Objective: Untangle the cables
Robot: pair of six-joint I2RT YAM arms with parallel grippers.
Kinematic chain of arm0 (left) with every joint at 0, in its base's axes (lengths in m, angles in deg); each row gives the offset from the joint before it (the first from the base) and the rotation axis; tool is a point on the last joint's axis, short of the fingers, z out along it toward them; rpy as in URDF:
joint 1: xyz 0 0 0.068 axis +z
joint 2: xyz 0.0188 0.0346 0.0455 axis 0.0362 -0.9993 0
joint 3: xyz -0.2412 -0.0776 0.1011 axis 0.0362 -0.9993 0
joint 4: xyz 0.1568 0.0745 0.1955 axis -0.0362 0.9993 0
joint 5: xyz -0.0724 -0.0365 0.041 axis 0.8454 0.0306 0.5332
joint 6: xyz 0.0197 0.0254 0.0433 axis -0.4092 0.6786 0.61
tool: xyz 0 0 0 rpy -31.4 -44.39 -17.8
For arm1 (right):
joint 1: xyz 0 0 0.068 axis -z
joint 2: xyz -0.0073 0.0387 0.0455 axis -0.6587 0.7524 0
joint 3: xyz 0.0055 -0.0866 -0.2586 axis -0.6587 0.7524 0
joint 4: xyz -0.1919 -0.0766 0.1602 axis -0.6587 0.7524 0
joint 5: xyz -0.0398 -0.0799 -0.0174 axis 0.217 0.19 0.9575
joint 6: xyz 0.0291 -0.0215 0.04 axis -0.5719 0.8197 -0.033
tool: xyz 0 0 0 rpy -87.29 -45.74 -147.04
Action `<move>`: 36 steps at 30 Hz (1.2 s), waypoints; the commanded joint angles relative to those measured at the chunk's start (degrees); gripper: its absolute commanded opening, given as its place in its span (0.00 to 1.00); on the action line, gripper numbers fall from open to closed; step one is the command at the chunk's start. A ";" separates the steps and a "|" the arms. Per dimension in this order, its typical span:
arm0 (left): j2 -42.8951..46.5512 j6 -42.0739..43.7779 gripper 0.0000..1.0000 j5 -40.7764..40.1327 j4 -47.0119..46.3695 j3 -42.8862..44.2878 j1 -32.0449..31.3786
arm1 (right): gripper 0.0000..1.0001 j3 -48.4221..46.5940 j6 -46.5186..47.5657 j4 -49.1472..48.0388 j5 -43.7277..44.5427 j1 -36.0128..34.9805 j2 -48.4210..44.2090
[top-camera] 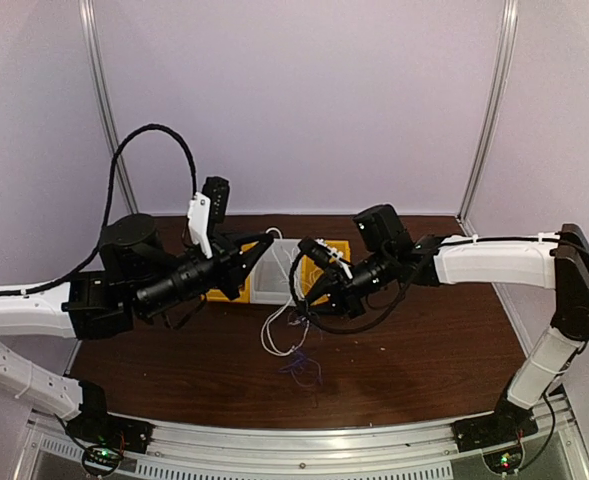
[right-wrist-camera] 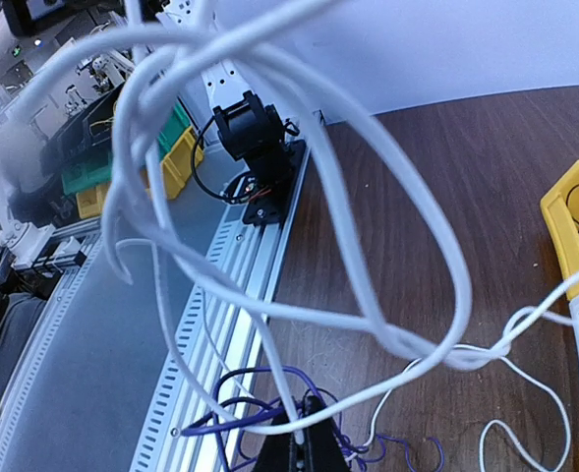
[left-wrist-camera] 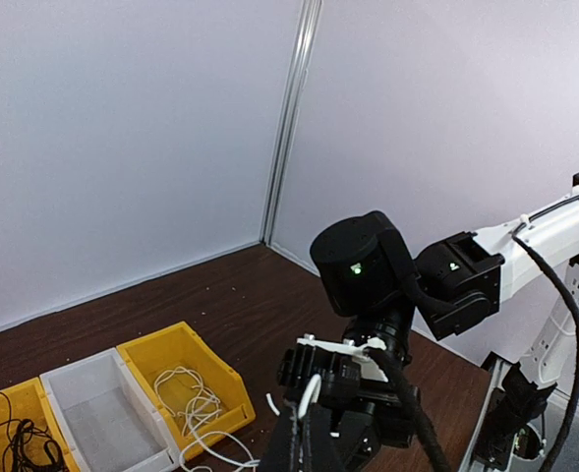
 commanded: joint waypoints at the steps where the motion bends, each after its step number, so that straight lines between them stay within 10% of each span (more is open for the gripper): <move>1: 3.82 2.28 0.00 -3.79 2.20 2.68 0.06 | 0.00 3.71 3.86 3.67 1.11 1.75 -2.98; 15: 17.06 25.15 0.00 -24.29 20.37 29.79 0.01 | 0.00 13.45 22.11 23.44 12.06 26.61 -10.38; 20: 14.91 23.86 0.00 -23.46 20.44 26.27 0.01 | 0.00 15.87 24.91 24.49 17.71 28.25 -15.15; 25: 12.89 17.23 0.00 -20.51 19.94 19.15 0.01 | 0.32 10.99 35.17 37.62 22.88 28.06 -20.41; 36: 6.17 9.71 0.00 -13.83 14.16 8.68 0.10 | 0.51 2.24 33.78 42.12 29.57 28.05 -31.09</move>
